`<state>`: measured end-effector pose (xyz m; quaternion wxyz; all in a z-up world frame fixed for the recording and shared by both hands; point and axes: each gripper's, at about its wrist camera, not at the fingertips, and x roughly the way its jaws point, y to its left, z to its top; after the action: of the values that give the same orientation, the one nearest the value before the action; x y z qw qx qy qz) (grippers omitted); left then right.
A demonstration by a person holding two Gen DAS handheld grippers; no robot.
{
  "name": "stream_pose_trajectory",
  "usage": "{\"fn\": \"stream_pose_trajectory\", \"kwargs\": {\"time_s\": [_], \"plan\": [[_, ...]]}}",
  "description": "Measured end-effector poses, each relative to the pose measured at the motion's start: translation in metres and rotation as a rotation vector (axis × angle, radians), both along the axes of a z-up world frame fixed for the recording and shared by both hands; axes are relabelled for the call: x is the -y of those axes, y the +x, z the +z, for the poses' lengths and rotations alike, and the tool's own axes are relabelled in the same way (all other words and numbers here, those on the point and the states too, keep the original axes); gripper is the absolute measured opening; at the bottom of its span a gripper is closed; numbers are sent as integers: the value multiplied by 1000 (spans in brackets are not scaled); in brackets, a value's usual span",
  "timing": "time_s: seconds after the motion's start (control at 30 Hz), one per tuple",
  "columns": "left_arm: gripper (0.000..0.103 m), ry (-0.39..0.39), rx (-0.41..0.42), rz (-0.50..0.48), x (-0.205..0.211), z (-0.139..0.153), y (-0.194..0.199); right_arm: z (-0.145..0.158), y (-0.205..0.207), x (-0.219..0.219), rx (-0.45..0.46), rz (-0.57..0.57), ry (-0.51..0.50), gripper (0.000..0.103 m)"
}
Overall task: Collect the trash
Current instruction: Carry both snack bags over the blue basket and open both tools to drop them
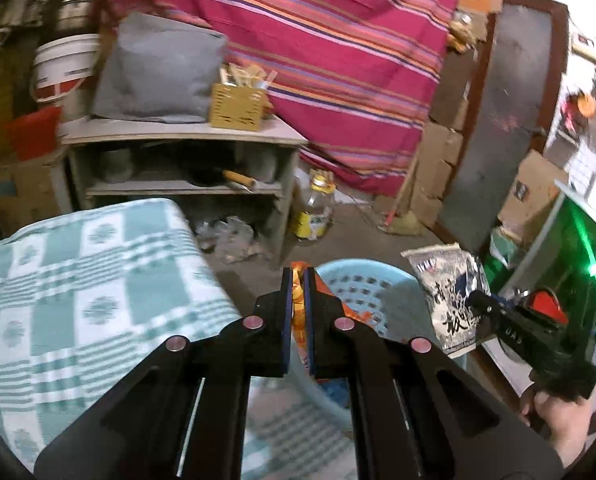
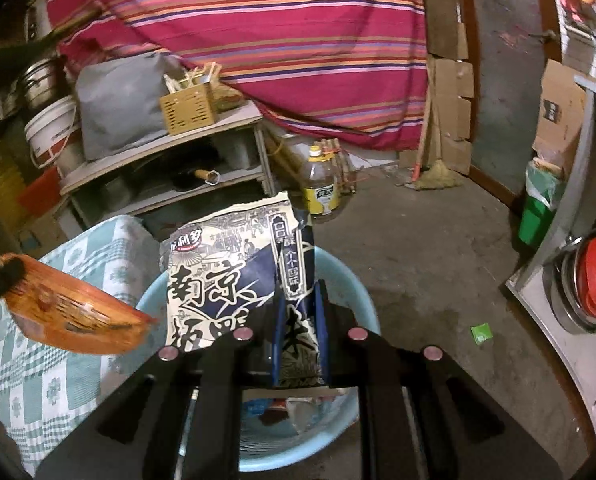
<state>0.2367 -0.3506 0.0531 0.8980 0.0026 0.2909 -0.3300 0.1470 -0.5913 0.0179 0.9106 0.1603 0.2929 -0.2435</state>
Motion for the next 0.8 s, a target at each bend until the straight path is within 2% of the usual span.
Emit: {"fn": "stream_pose_trajectory", "kwargs": {"time_s": [0.17,0.23,0.3,0.37,0.57,0.63,0.8], "plan": [[7,63,4,-29,37,-14,-3,-3,-6,7,7,-8,13,15],[23,77,-2,-26,45,-16,0,-3,-7,6,8,-7,15,15],[48,79,-1,-13,44,-16,0,-4,-7,6,7,-2,17,15],[61,83,24,12,39,-14,-2,-5,-5,5,4,2,18,15],[91,76,73,76,9,-6,-9,-8,5,-6,-18,28,12,15],[96,70,87,93,-3,-2,-11,-11,10,-9,-29,37,13,15],[97,79,117,146,-37,6,-18,-18,26,-21,-58,60,7,20]]}}
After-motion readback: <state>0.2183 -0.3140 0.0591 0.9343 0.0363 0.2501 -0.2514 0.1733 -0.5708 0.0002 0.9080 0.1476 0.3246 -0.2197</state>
